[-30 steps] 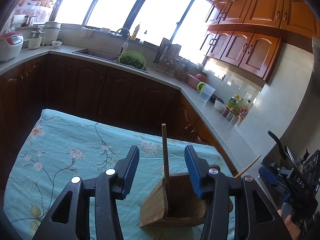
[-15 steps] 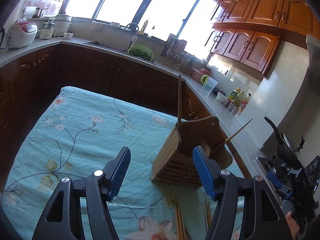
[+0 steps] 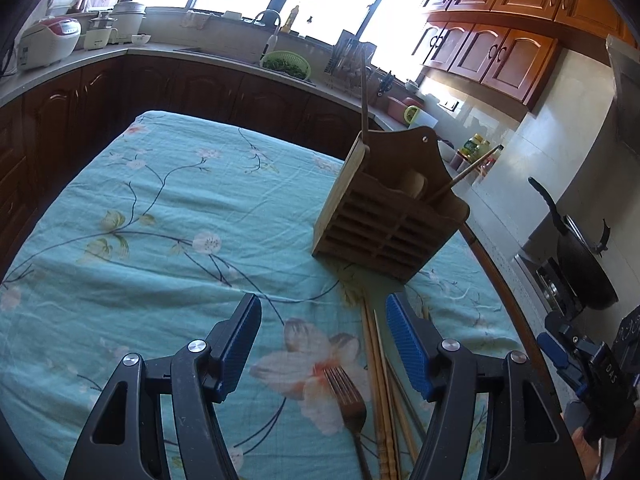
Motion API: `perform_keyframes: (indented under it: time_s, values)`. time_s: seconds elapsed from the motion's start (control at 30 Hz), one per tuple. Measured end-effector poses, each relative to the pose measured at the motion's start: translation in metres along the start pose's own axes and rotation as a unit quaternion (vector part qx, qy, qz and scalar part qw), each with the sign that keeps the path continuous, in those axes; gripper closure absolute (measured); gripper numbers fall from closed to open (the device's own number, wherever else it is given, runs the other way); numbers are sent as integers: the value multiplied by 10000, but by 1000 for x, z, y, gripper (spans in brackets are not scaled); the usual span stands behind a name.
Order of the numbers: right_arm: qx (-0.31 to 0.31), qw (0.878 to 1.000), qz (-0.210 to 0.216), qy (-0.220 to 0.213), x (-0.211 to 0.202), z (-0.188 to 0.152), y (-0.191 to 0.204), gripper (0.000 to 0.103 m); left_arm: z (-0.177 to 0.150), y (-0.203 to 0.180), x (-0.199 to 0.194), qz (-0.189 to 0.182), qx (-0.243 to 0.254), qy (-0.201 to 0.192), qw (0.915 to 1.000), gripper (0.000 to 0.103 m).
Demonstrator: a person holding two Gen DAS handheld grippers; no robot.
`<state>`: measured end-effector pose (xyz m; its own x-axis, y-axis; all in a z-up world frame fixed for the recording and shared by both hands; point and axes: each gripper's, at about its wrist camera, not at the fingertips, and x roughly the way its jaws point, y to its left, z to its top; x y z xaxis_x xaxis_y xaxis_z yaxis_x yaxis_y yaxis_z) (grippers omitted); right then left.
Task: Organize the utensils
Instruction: 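Lower the left gripper's chopstick into the caddy and open while the right gripper releases its own, then close the left gripper on another chopstick while the right gripper grasps one beside the spoon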
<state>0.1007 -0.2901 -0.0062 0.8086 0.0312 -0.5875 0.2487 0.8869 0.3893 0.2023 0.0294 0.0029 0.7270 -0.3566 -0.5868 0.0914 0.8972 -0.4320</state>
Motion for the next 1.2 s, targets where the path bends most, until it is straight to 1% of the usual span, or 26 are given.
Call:
perform_keyframes:
  time_s: [0.13,0.23,0.47,0.5,0.57,0.67,0.83,0.9,0.97,1.03,1.07,1.1,1.2]
  values:
    - [-106,9998,-99,164,1,-18,1,8,-10,1,4,31,8,150,9999,39]
    - [-137,9994,-122,288,4,-25,0,8,-14,-4,9,89,89,252,9996,39]
    - [-235,9986,-249,399,9,-26,-1,10,-12,-15,18,202,278,437,9985,39]
    - [-254,9985,-262,413,10,-25,-1,10,-12,-16,20,215,303,470,9982,39]
    - [-271,9982,-293,448,11,-24,-2,15,-11,-20,26,242,350,554,9976,40]
    - [-239,9979,-307,509,14,-22,-5,20,-10,-28,36,285,482,699,9960,40]
    - [-194,9974,-383,587,21,-20,-9,26,-7,-52,62,319,946,1050,9894,40]
    - [-173,9972,-393,617,24,-19,-11,27,-9,-64,76,346,1187,1201,9850,40]
    - [-149,9970,-398,651,27,-18,-12,28,-13,-75,92,472,1448,1362,9789,40]
    - [-114,9968,-383,693,30,-17,-14,29,-18,-81,105,636,1632,1474,9734,44]
    - [-109,9967,-383,708,31,-17,-14,30,-21,-81,110,687,1670,1540,9714,48]
    - [-111,9966,-392,719,32,-17,-14,31,-23,-79,115,727,1670,1595,9703,50]
    - [-105,9962,-399,762,36,-17,-15,35,-24,-71,111,809,1677,1494,9711,51]
